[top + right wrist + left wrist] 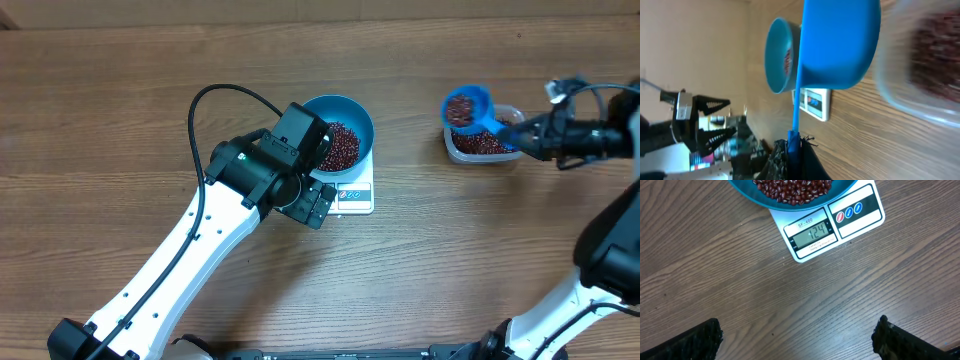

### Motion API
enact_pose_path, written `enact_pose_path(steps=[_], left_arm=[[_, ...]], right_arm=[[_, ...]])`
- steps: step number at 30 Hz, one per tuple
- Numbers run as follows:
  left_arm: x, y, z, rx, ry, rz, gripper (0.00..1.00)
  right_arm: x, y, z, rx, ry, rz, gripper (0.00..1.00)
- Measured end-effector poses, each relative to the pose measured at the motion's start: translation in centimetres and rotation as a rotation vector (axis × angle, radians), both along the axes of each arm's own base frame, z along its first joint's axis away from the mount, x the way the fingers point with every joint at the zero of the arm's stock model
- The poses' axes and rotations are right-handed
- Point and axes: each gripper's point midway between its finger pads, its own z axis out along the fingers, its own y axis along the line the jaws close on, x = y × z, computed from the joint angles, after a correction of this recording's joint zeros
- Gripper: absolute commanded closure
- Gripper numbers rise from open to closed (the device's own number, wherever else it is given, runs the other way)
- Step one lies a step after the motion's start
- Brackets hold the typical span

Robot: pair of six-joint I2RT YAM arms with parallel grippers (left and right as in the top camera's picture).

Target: Scoop item into bowl and weigh 150g on scale

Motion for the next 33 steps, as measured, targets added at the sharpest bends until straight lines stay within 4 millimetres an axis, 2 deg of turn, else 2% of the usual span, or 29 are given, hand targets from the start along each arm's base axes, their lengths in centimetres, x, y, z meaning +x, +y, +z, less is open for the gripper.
enact_pose_path(steps=[1, 3, 5, 8, 10, 13, 17, 24, 33], left_arm=[[0.0, 0.0, 0.0, 0.0, 0.0, 0.0, 0.01], [0.0, 0.0, 0.0, 0.0, 0.0, 0.0, 0.0], [0.0, 0.0, 0.0, 0.0, 0.0, 0.0, 0.01], [0.0, 0.0, 0.0, 0.0, 0.0, 0.0, 0.0], [0.0, 0.0, 0.0, 0.0, 0.0, 0.0, 0.0], [0.0, 0.0, 0.0, -0.001, 0.0, 0.0, 0.0], [0.0, 0.0, 0.0, -0.001, 0.0, 0.0, 0.0], [0.0, 0.0, 0.0, 0.0, 0.0, 0.0, 0.0], [0.0, 0.0, 0.0, 0.0, 0.0, 0.0, 0.0]], right_arm=[[0.2, 2.0, 0.2, 0.01, -0.023, 0.055, 0.96], [0.5, 4.2, 0.3, 0.01, -0.052, 0.116, 0.96], [0.8, 7.4, 0.6, 0.003, -0.09, 0.209, 0.96], [1.5, 10.3, 1.7, -0.016, -0.163, 0.294, 0.96], [2.7, 12.3, 3.3, -0.045, -0.251, 0.339, 0.96], [4.2, 13.6, 5.0, -0.092, -0.333, 0.358, 0.96], [5.1, 15.3, 5.9, -0.173, -0.363, 0.379, 0.96], [3.4, 19.6, 3.6, -0.335, -0.306, 0.503, 0.96], [3.0, 19.5, 1.8, -0.485, -0.235, 0.509, 0.96]])
